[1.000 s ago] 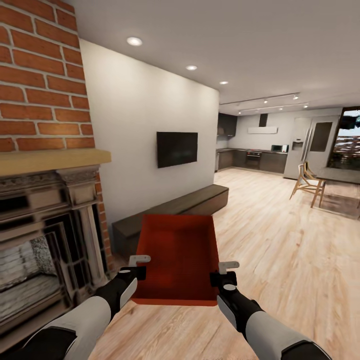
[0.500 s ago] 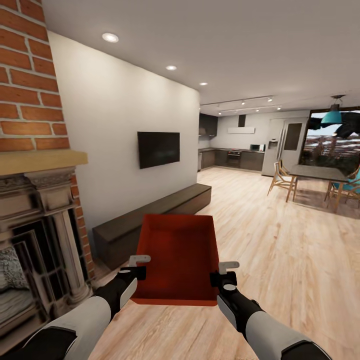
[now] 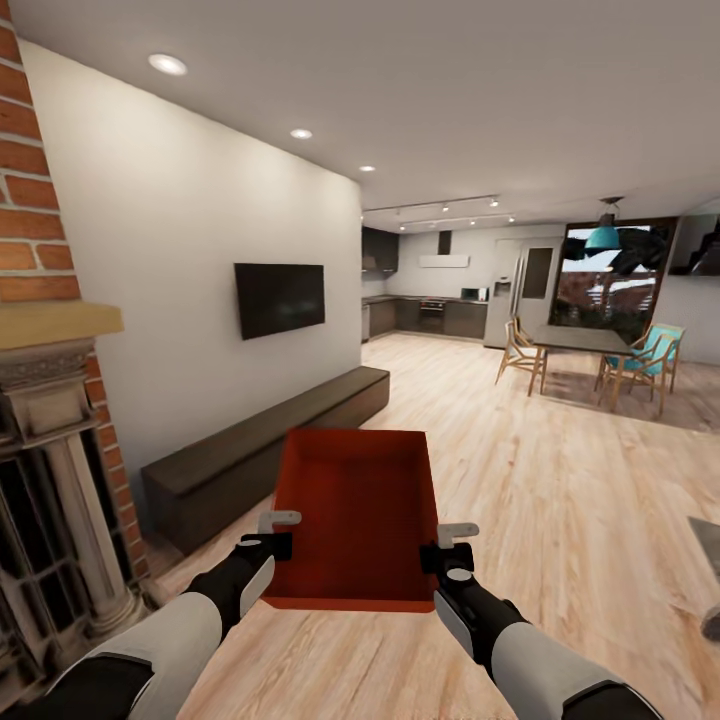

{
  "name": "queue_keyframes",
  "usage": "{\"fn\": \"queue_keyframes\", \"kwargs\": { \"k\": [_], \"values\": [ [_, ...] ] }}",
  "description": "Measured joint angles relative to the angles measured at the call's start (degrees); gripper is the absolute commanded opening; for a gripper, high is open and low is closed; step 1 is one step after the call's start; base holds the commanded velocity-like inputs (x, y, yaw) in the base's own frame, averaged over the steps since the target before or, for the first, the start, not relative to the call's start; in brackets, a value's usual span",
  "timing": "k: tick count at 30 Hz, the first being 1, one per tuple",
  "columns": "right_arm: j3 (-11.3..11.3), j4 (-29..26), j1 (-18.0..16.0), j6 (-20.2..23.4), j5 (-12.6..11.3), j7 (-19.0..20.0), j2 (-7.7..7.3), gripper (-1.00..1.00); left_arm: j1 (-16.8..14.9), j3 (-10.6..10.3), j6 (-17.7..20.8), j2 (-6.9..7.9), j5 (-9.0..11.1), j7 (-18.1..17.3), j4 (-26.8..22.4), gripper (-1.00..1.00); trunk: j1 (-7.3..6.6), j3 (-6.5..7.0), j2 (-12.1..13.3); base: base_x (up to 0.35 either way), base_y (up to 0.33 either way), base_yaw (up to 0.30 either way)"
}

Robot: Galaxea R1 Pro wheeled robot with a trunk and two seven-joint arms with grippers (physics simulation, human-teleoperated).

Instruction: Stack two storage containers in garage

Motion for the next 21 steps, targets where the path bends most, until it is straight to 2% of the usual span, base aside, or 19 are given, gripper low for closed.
{"fn": "queue_keyframes", "kwargs": {
  "k": [21],
  "values": [
    [0.1, 0.0, 0.0, 0.1, -0.1, -0.1, 0.05, -1.0, 0.0, -0.2, 0.1, 0.07, 0.2, 0.0, 0.0, -1.0, 0.0, 0.0, 0.0, 0.0, 0.0, -0.241]
  ]
}}
